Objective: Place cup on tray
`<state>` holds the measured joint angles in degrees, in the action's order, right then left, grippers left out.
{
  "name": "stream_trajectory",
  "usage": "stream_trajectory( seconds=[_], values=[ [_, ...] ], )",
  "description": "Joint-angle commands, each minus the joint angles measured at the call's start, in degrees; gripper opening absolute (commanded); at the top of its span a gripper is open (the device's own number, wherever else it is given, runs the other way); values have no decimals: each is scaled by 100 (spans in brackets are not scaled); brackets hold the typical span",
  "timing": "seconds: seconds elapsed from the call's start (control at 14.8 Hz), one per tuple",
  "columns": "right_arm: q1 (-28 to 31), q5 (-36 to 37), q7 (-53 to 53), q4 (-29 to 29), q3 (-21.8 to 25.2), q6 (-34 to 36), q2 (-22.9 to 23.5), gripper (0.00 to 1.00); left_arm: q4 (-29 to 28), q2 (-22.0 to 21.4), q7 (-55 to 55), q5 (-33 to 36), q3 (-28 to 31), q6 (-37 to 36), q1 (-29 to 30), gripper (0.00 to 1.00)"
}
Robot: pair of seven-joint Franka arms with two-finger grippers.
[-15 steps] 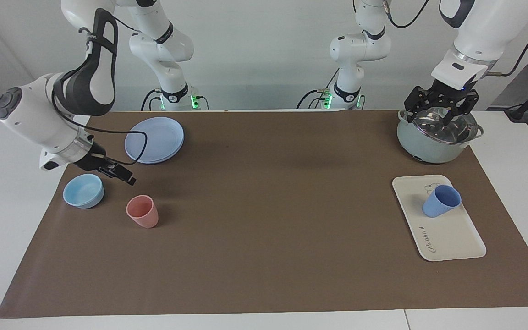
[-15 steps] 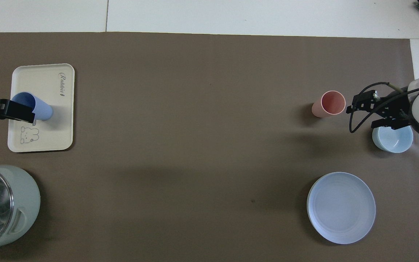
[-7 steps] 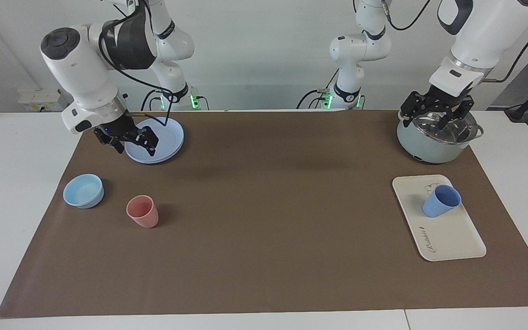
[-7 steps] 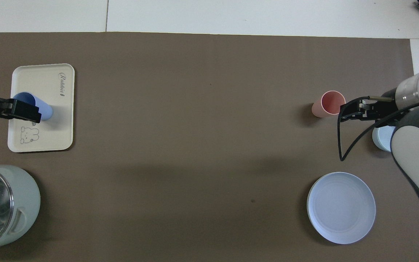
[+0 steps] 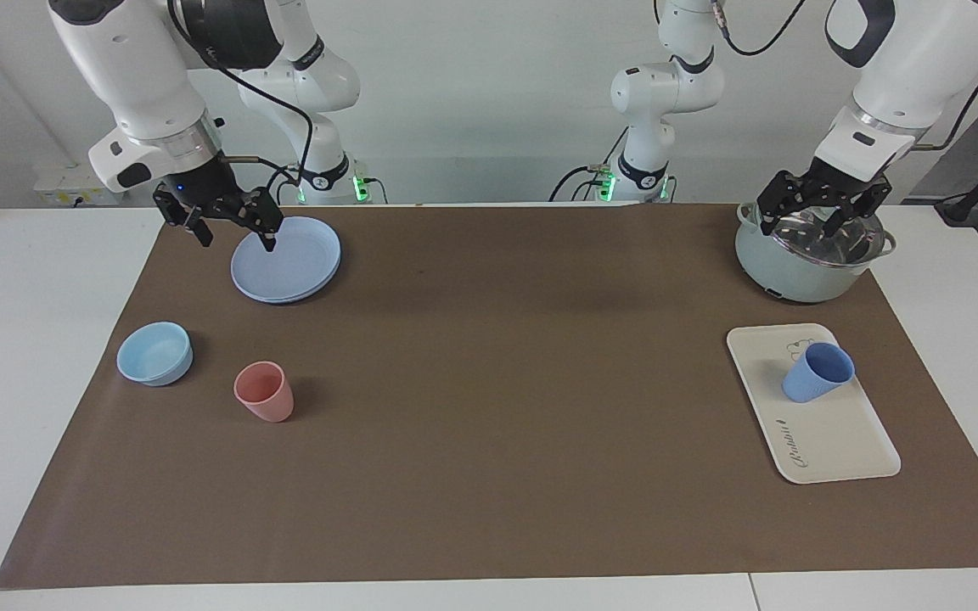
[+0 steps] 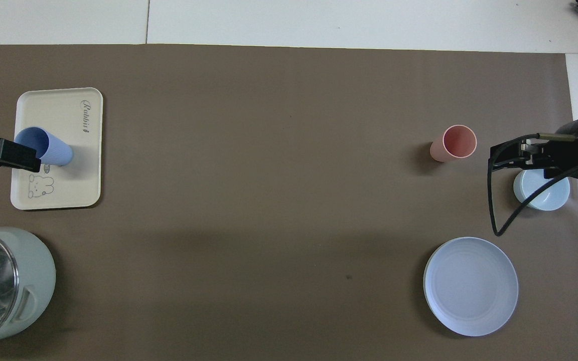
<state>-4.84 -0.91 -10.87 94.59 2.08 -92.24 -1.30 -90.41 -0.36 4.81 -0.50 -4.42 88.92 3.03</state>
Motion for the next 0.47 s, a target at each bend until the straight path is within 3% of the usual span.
stream_trajectory(
  seconds=[0.0, 0.41],
  values=[
    [19, 126, 199, -64, 3, 118, 7, 100, -188, -175, -42, -29, -24, -15, 48, 100],
    [36, 99, 243, -20, 3, 171, -37, 100, -188, -175, -42, -29, -24, -15, 48, 100]
  ],
)
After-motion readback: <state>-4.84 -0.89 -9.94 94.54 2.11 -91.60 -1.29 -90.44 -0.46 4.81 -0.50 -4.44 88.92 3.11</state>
